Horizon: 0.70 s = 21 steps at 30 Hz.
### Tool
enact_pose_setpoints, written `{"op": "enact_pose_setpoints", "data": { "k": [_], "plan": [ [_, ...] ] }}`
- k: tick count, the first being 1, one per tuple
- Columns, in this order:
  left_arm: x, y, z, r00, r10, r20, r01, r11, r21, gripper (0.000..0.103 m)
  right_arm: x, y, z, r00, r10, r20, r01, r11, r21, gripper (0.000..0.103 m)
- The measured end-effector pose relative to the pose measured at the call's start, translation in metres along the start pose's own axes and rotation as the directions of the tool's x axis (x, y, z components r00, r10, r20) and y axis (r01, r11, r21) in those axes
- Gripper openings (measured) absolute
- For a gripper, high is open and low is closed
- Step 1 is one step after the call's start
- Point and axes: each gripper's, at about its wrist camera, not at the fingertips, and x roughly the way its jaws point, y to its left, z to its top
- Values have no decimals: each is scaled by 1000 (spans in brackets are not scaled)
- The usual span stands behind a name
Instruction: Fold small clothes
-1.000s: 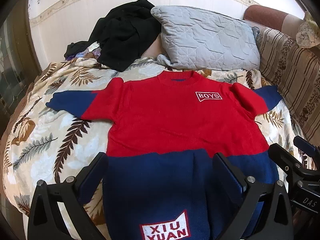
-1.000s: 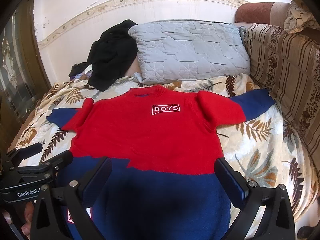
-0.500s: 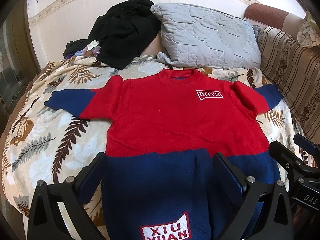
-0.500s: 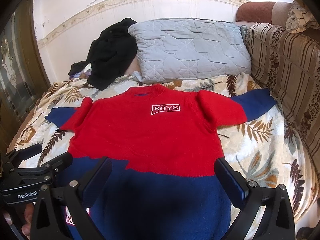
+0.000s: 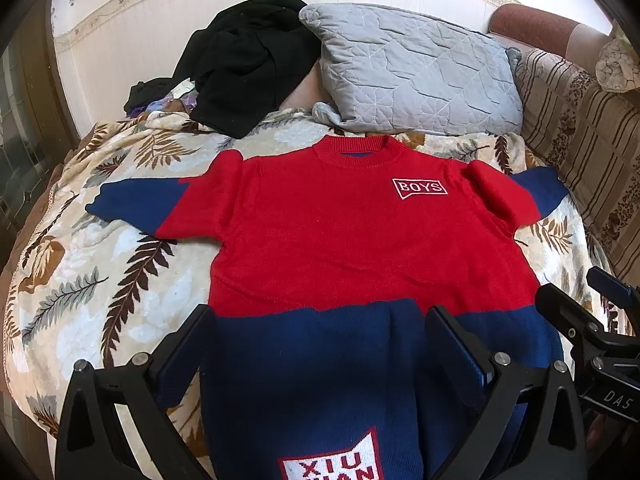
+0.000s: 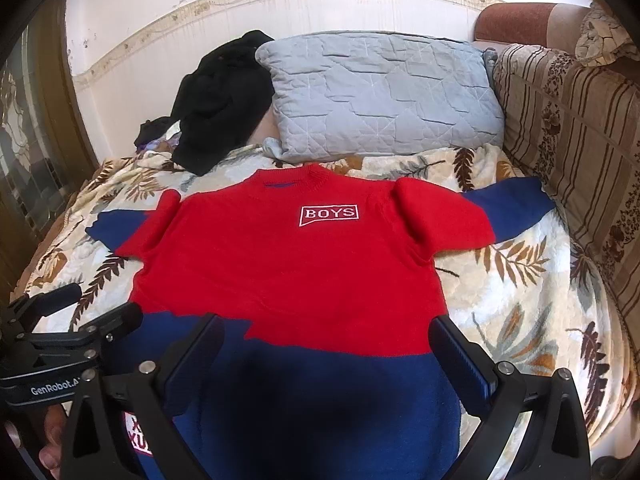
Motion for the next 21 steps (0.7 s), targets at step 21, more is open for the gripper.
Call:
{"op": "enact_pose_setpoints", "data": {
  "k": [21],
  "plan": [
    [15,-5,1,1000,1,-27,-1,1000,3,103,12,-10,-2,1000,-4,-19,4,1000,16,103]
  ]
}}
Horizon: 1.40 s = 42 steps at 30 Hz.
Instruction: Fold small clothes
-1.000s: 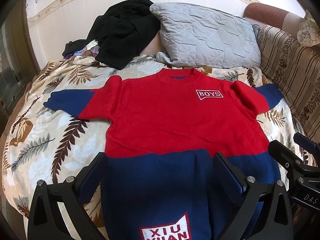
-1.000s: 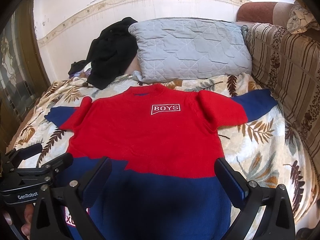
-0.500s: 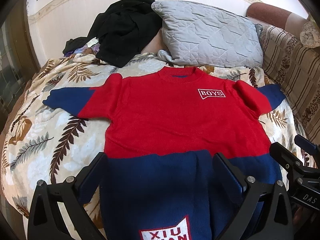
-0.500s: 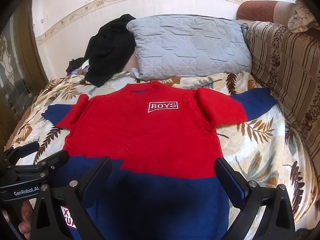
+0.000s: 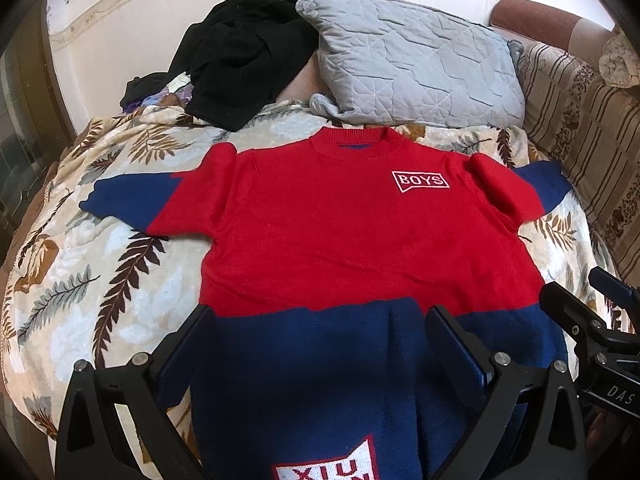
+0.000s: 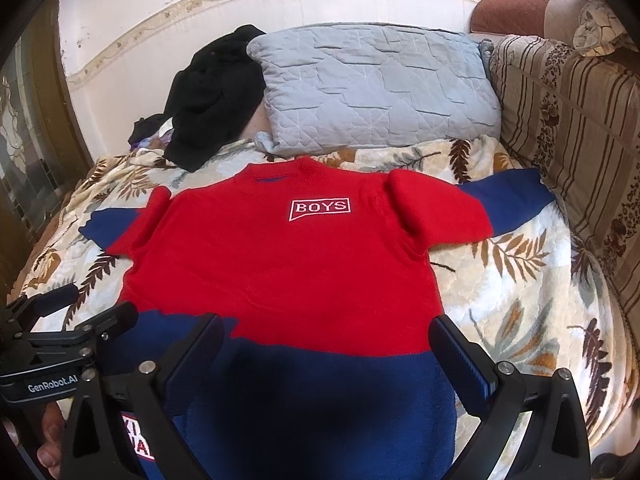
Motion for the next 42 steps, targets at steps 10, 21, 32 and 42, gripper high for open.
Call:
{"op": "enact_pose_setpoints", "data": {
  "k": [10,21,32,42],
  "plan": [
    [10,3,0,1000,-2,-14,2,1000,-5,103,12,-11,0,999,44,-21,-43,999,32,103],
    [48,152,1,976,216,-14,-210,931,-299,103,48,-186,45,991,103,82,-128,898,421,103],
    [98,225,-25,927,359,-107,-372,841,-394,103,182,-340,76,999,38,9,-31,643,765,77],
    [102,226,-26,931,353,-95,-360,839,-407,103,144,-259,182,994,-92,55,54,872,486,12]
  ]
}}
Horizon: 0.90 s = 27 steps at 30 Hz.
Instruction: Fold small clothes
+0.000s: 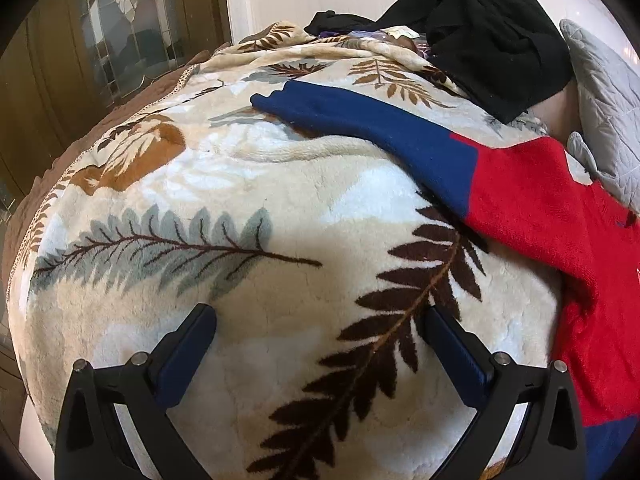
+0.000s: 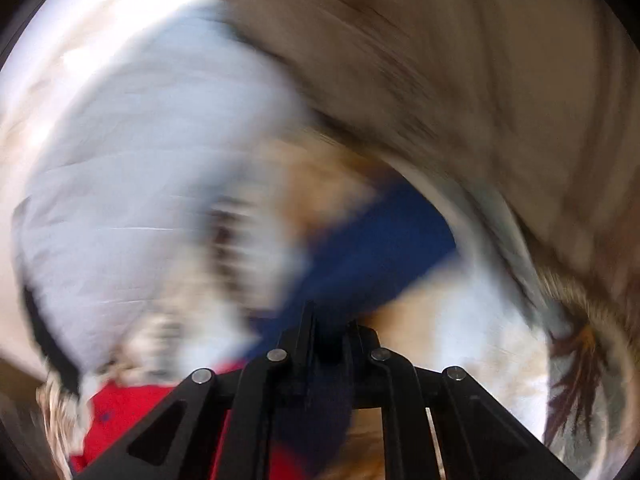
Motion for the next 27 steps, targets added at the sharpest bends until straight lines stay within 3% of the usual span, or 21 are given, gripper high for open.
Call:
{"op": "enact_pose_setpoints", "data": {
  "k": [2,4,6,8,9,11,13,18,21,23,27],
  "plan": [
    [-1,0,0,1000,3,2,-3,1000,1,103,-42,69,-9,987,152,54,-146,984,-103,11],
    [-2,1,-1,1000,-2,3,2,1000,-3,103,-81,141,-34,950,303,73,-281,934,-220,11],
    [-2,1,-1,1000,-7,4,7,1000,-7,103,-95,185,-68,910,413,35,-392,885,-250,16],
    [-2,2,-1,1000,-10,3,10,1000,-9,103,-79,230,-119,867,486,-112,-496,819,-289,55],
    [-2,2,-1,1000,-9,3,9,1000,-8,103,-67,241,-140,860,484,-163,-510,805,-302,103],
    [-2,2,-1,1000,-11,3,11,1000,-9,103,-25,253,-190,865,406,-296,-490,812,-318,102],
    [-2,3,-1,1000,-17,3,17,1000,-11,103,-1,234,-221,852,377,-362,-478,844,-246,92],
    [-9,2,1,999,-41,2,41,999,-17,103,-22,174,-226,862,394,-317,-468,859,-205,91],
    [-29,-10,6,992,-128,10,128,992,-18,103,-43,151,-212,867,422,-264,-476,858,-190,91],
    [-51,-31,14,978,-207,29,207,978,10,103,-51,137,-208,868,440,-232,-481,861,-167,91],
    [-85,-99,34,923,-384,12,379,915,136,103,-45,122,-200,849,484,-214,-509,857,-83,91]
  ]
}}
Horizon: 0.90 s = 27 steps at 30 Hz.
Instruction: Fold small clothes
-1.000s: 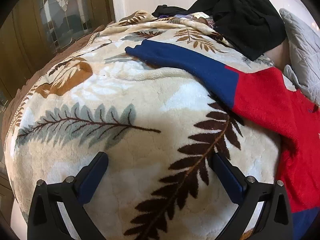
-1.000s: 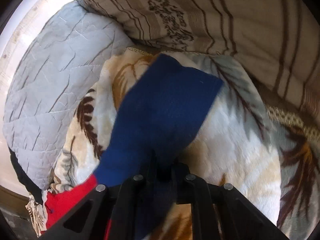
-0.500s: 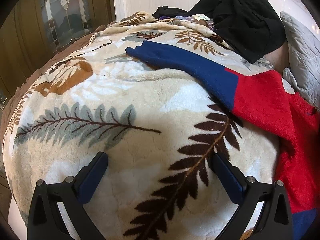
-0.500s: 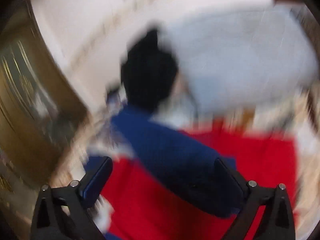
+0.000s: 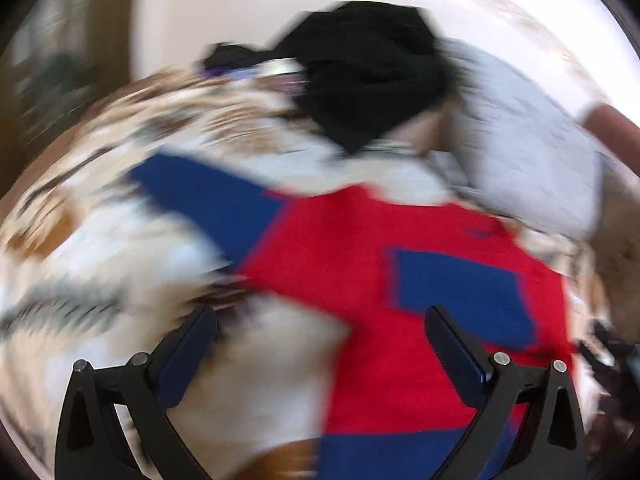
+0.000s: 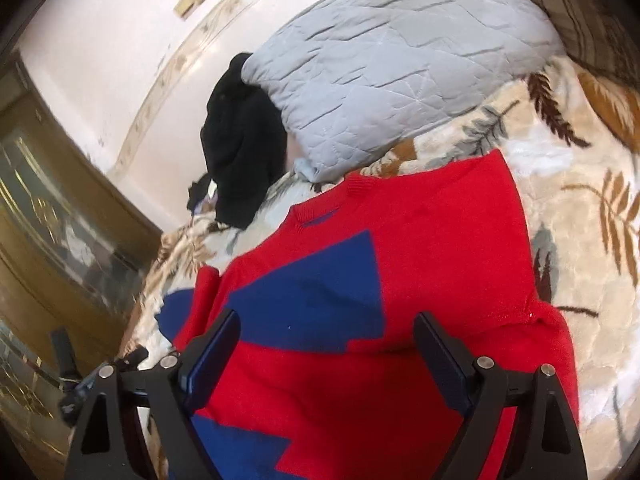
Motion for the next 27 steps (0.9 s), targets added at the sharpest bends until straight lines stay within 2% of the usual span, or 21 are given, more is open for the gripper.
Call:
{"op": "enact_pose_setpoints", "data": {
  "k": [2,4,6,7,9,10,11,12,13,15,18,21,22,23,24,25,26,27],
  "plan": [
    [13,-34,12,998,-59,-24,60,997,44,103,-5,-7,5,1000,25,17,-26,998,50,91],
    [39,-63,19,996,-65,-64,71,993,94,102,-18,-17,13,998,34,61,-40,994,105,91],
    [75,-76,19,994,3,-113,12,991,135,101,-30,-30,17,994,22,108,-39,987,157,91],
    [96,-75,17,986,54,-159,-31,989,142,92,-37,-38,20,991,16,131,-40,981,187,91],
    [128,-64,8,959,129,-253,-102,988,116,77,-48,-52,26,987,-13,158,-25,971,237,91],
    [125,-65,7,970,142,-197,-118,984,130,75,-52,-59,28,986,-29,164,-14,966,257,91],
    [121,-69,5,969,160,-187,-131,979,158,69,-55,-64,31,985,-48,168,1,963,270,91],
    [119,-71,4,969,159,-187,-129,978,164,51,-57,-68,33,984,-67,166,19,961,276,91],
    [117,-70,3,971,145,-189,-116,981,152,43,-57,-71,39,984,-86,159,41,963,265,91],
    [118,-68,4,973,132,-187,-107,985,134,42,-52,-72,51,981,-128,143,92,967,237,90],
    [114,-66,-2,980,110,-164,-89,988,130,41,-28,-81,69,983,-168,69,150,967,204,90],
    [114,-64,-4,983,107,-148,-86,986,141,41,15,-93,86,975,-215,-58,221,965,141,73],
    [113,-63,-5,985,100,-142,-80,987,136,41,34,-98,92,962,-245,-120,258,960,107,59],
    [114,-62,-5,986,97,-137,-79,987,137,41,49,-102,94,949,-270,-166,286,955,82,40],
    [113,-62,-6,986,97,-132,-78,987,140,41,60,-108,93,939,-274,-209,296,952,78,29],
    [113,-62,-7,987,98,-127,-79,986,147,41,63,-107,97,940,-262,-219,283,956,74,12],
    [112,-62,-8,988,96,-123,-77,985,152,41,58,-97,101,942,-273,-194,287,957,48,10],
    [112,-62,-9,988,93,-120,-74,985,157,41,45,-80,107,953,-277,-125,279,960,-1,10]
  ]
}}
